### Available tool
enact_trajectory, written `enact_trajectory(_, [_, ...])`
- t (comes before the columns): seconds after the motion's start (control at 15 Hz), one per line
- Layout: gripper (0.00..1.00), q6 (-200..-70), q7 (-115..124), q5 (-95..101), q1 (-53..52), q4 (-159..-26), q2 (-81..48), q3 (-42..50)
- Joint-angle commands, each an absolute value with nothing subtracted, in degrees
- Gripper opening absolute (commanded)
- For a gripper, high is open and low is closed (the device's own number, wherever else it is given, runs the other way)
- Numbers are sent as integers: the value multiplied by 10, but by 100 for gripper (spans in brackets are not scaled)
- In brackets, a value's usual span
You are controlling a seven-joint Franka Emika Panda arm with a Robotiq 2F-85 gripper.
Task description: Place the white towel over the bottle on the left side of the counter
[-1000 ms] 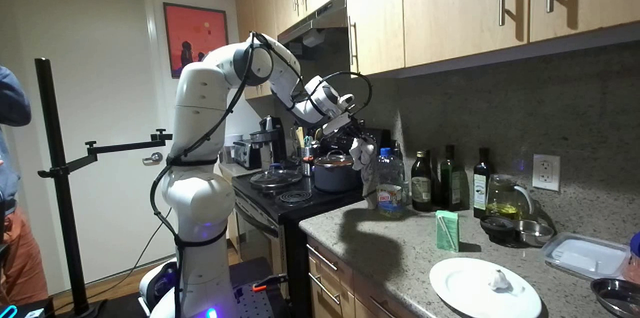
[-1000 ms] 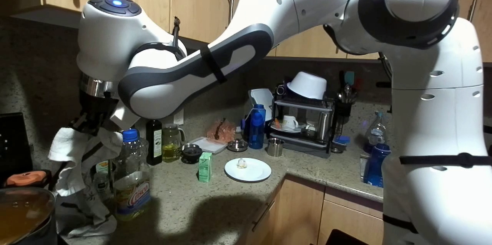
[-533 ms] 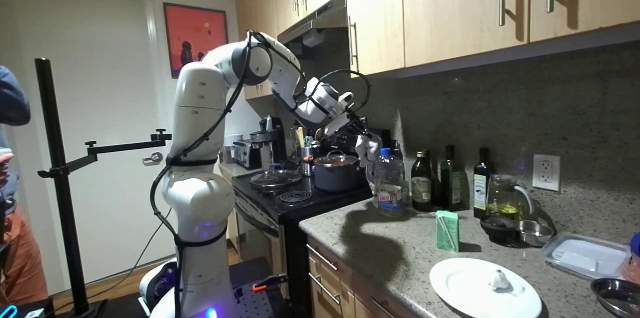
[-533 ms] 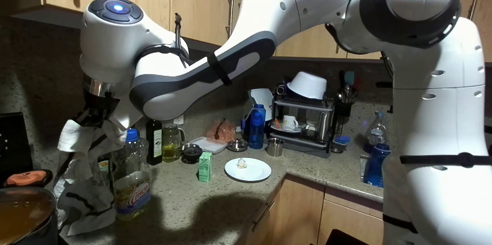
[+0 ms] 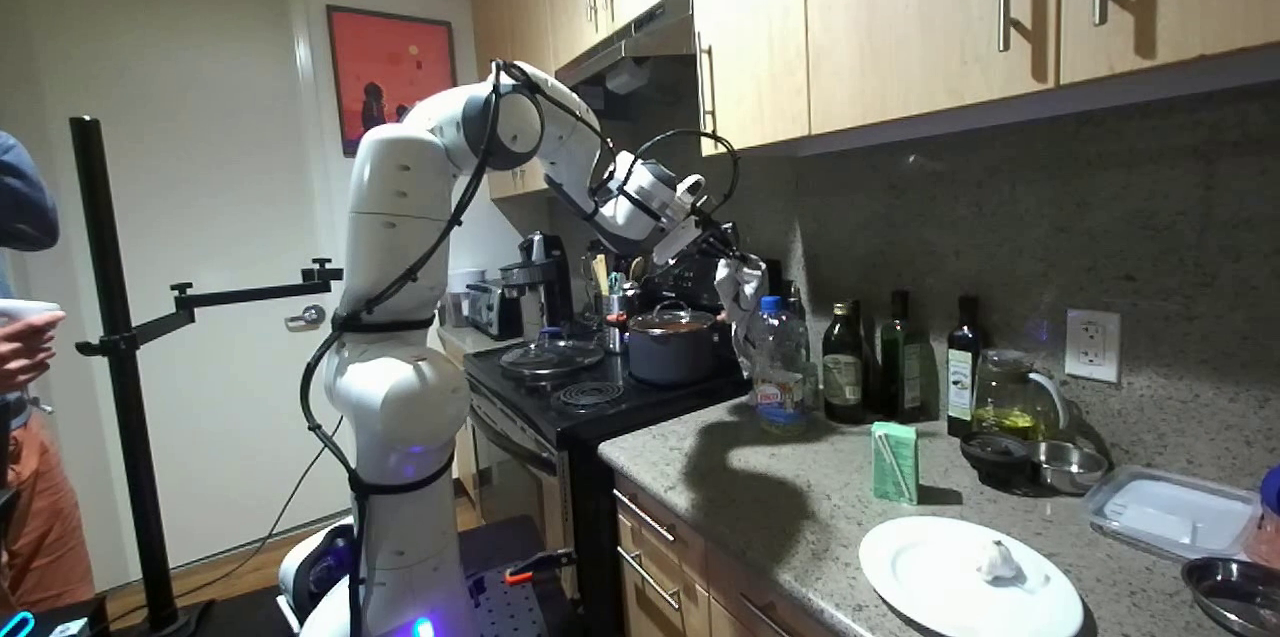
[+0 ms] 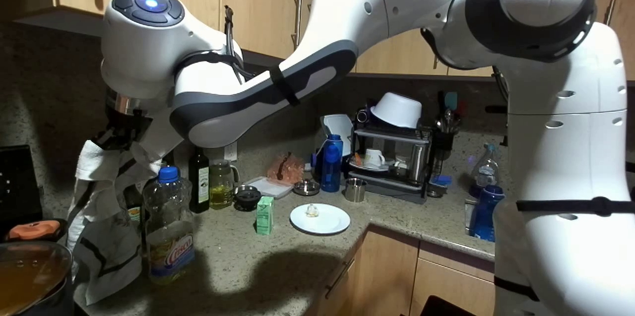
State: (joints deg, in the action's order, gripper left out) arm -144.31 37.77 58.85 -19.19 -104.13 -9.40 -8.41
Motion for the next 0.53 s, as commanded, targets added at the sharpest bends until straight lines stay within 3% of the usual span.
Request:
enact_trajectory(0.0, [4,-1419,385,620,-187,-1018,-102,-89])
enact_trajectory(0.47, [4,-1373,397,664,-184,-979,-127,-86])
